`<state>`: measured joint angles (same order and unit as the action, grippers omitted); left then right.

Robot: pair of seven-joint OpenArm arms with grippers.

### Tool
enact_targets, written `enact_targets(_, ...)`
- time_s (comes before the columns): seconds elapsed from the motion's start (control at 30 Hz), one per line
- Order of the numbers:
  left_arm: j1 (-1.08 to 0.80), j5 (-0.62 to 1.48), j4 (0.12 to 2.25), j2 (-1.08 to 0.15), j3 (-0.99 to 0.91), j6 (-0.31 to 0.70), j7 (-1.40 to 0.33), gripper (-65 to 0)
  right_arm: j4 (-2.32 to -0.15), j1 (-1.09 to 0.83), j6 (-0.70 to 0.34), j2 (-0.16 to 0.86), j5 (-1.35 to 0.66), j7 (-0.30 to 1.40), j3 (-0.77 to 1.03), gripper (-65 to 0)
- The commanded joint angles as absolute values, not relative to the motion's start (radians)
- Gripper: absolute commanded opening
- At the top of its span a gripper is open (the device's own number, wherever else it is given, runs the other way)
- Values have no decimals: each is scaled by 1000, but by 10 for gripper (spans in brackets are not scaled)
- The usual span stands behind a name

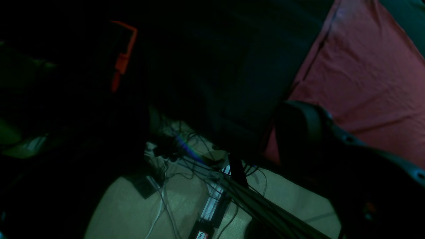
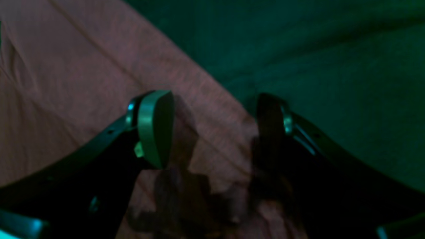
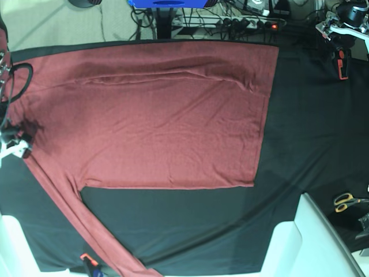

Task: Fold the T-shirt properly
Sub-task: 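Lower the right gripper onto the shirt edge by the sleeve and grasp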

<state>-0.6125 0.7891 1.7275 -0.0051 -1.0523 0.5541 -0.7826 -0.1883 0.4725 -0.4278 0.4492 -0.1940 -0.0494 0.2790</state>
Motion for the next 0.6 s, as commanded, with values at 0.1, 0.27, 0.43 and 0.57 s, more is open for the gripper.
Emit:
enact_targets(0.1,-619,805,1739,-13,-1052,561,-766,-79,-197,490,-430,467,-202,-67,257,-332)
enact_targets(0.27,-619,805,1739,-13,-1052,561,-766,-79,-205,486,-321,467,-202,-70,257,-630)
enact_targets(0.43,-618,805,1739,-12,-1052,561,-768,-79,-245,473,-323,467,-202,-70,265,-650)
enact_targets(0.57,-615,806,1741,-10,-1052,561,-768,-79,-378,403,-323,467,-206,-42,268,-650)
